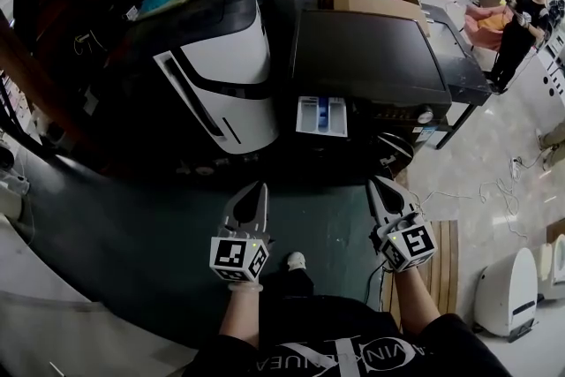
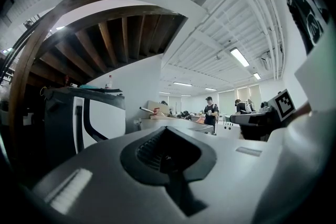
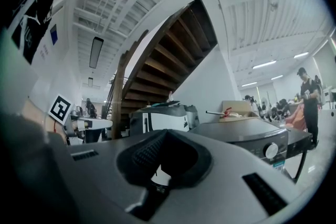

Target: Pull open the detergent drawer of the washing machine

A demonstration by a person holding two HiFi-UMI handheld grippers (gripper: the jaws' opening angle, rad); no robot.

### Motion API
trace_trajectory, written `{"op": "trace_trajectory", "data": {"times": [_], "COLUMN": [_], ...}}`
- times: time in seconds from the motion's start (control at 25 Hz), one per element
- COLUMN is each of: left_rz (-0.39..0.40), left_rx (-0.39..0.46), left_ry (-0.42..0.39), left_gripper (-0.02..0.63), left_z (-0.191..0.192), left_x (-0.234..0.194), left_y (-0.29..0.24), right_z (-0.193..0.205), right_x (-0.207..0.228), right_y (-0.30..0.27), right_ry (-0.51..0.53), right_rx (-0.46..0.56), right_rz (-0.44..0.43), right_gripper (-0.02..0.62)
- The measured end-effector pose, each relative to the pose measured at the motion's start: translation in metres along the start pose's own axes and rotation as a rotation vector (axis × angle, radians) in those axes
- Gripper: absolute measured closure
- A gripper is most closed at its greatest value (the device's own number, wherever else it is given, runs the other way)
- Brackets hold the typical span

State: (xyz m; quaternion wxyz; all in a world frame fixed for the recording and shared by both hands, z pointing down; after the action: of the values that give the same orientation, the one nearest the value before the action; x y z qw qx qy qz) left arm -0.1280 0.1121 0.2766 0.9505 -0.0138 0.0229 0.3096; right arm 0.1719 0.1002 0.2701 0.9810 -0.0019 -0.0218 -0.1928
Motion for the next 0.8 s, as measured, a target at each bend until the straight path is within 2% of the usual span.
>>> {"op": "trace_trajectory", "data": {"times": [0.32, 0.8], "left_rz": [0.005, 0.006], "left_rx": [-0.001, 0.001], "left_ry": [-0.012, -0.023], "left_gripper": [0.597, 0.597], "left_z": [-0.0048, -0.0065], "left_x": [0.0021, 0.0056], "left_y": [0.0026, 0.0037], "right_z": [0.0004, 0.004], "right_x": [-0.0029, -0.0061], "right_y": [0.0016, 0.0032], "right_ry": [0.025, -0.001], "right_rx": [0.007, -0.002], "right_rz": [-0.012, -0.023], "right_gripper": [0.584, 0.584]}}
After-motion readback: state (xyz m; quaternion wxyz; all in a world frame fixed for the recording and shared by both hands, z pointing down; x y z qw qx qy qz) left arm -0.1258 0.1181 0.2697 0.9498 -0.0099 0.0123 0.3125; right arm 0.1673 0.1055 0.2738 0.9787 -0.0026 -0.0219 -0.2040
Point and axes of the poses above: the fingertips, and each gripper's own axes: y backward along the fingers, x to its right, z out of its underside, the point moved 8 cm from there along y, backward along the fingers, and after that the axes turned 13 degrees about z, right-handed, at the moved point
